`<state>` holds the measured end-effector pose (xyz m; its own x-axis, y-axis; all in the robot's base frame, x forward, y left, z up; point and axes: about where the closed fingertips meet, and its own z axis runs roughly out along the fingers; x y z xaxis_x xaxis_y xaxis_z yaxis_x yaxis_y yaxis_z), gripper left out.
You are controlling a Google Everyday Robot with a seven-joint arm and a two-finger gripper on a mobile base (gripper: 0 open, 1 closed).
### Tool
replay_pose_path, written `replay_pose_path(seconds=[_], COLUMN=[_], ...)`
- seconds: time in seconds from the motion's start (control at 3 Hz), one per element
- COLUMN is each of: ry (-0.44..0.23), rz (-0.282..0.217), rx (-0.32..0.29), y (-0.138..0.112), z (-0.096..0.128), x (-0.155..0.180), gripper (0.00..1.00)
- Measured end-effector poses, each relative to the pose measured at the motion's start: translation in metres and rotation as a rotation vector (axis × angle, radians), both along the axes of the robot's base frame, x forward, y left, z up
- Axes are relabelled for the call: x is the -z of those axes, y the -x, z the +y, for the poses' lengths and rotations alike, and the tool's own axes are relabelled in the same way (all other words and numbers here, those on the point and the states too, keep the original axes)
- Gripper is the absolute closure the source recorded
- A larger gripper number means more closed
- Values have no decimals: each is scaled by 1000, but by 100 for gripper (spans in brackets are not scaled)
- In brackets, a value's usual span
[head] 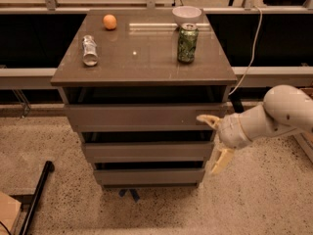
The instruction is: Open middle drawer
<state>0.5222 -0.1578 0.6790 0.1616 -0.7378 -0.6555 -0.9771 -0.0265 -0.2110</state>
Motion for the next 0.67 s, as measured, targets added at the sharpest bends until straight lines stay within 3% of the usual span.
replay_pose_path(seconds=[0.67], ry=[-9], rz=[-14], rx=[118], y=[-11], z=[8], x=[64], gripper=[0])
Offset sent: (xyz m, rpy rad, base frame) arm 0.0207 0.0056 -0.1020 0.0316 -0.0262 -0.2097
